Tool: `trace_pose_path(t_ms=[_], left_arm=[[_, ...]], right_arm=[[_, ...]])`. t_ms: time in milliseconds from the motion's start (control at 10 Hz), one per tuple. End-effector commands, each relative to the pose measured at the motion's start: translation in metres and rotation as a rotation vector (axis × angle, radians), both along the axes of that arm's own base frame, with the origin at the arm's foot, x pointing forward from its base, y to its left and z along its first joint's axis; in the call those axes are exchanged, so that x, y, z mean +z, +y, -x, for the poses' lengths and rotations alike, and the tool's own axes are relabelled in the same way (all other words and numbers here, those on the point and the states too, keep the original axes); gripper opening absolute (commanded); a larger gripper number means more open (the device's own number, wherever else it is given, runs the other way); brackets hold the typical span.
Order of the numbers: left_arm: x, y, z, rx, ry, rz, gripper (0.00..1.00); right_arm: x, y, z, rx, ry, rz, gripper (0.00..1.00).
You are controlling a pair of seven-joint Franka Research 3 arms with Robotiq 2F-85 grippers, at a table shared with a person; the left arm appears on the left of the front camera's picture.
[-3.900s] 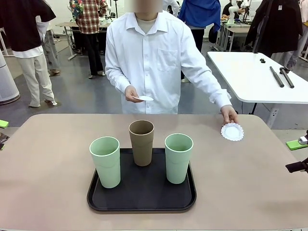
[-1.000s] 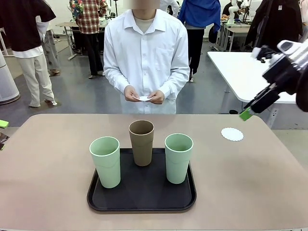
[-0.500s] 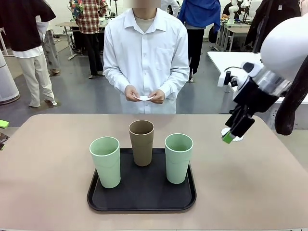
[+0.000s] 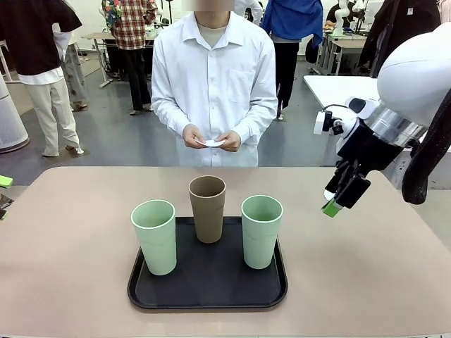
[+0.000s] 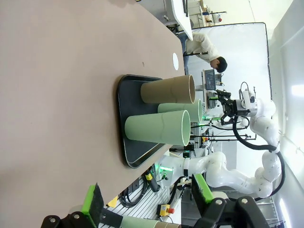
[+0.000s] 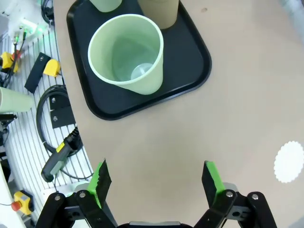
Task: Place coasters on the table and set cups on them.
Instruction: Pick up one Reusable plastic cup and place it on a coaster set by the human.
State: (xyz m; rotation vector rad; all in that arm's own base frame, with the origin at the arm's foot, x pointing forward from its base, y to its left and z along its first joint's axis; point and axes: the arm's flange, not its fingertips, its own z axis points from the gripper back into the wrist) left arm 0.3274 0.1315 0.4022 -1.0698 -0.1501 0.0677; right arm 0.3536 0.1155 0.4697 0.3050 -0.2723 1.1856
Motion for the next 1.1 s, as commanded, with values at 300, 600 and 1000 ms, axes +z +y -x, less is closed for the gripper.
trace_pose_path(t_ms=[300,600,1000], left_arm=[[0.001,0.002,0.0,0.011,-0.003,0.011,1.0],[0.001,0.002,0.0,0.011,-0.003,0.011,1.0],[0.001,0.002,0.0,0.011,-0.003,0.011,1.0]], right_arm=[[-0.054,-0.028,-0.011,0.153,-0.245,-0.433,1.0],[-0.093,-0.037,-0.025,0.101,-0.27,-0.669,1.0],[-0.136,-0.036,-0.019,0.219,-0.116,-0.726,1.0]])
